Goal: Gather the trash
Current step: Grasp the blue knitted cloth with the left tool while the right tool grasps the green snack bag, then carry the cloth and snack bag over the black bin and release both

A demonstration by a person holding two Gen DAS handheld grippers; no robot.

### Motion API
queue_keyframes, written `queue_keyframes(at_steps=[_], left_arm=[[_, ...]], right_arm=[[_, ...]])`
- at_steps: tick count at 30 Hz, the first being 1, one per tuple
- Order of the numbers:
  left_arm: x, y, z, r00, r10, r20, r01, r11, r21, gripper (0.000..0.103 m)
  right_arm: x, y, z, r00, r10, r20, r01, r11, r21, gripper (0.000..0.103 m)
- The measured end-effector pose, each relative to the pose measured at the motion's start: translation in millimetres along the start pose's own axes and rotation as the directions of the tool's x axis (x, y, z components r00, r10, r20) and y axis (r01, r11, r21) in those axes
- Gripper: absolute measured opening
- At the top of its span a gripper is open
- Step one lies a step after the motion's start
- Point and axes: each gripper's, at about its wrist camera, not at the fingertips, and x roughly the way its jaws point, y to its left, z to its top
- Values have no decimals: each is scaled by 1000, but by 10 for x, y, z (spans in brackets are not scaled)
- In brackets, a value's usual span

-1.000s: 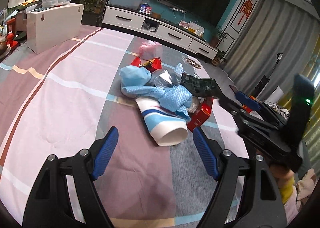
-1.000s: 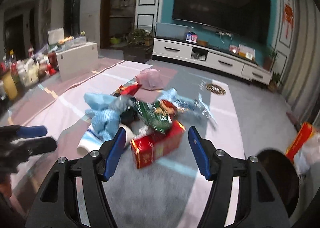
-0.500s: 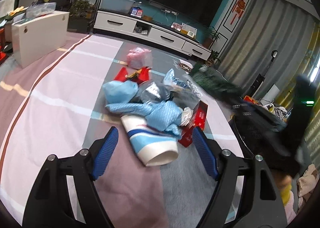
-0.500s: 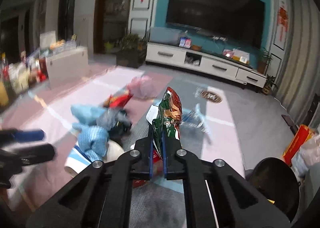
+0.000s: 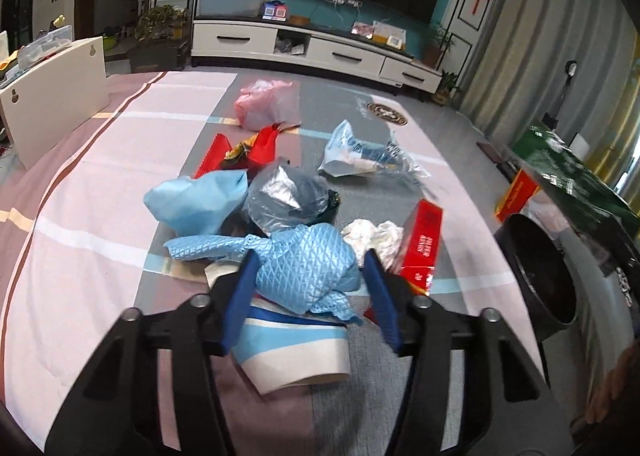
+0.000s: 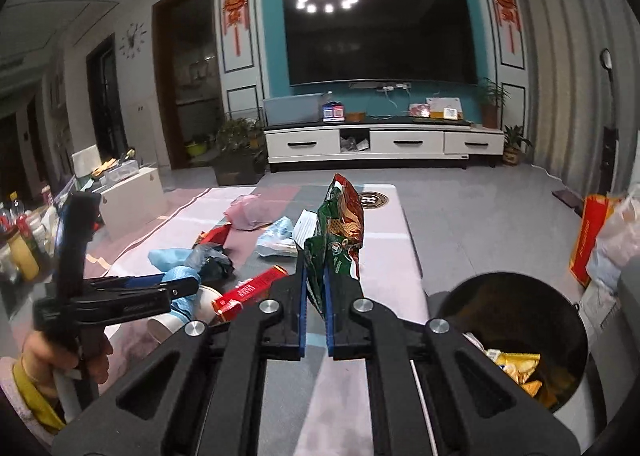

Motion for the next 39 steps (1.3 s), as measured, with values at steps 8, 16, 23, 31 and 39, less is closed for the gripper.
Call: queue_keyframes(at_steps=[8, 16, 23, 31, 39], left_arm=[[-226, -10, -42, 999, -16, 34, 16, 1000, 1, 26], [-739, -294, 71, 985, -126, 117, 120, 991, 54, 27], [-715, -994, 146, 959, -271, 81, 254, 951, 175, 27], [-325, -2033, 126, 911, -411, -38, 404, 869, 287, 27], [193, -2692, -12, 901, -409, -147, 434, 837, 334, 28]], right_arm=[[-130, -215, -85, 1000, -13, 12, 12, 997, 70, 8], [-392, -549, -172, 996, -69, 47, 61, 985, 162, 8], [-618, -971, -298, 988, -142, 55, 124, 959, 254, 8], [-738, -1451, -472, 977, -213, 19, 192, 916, 353, 8], [-633, -1720, -614, 976, -216, -33, 210, 890, 404, 8]])
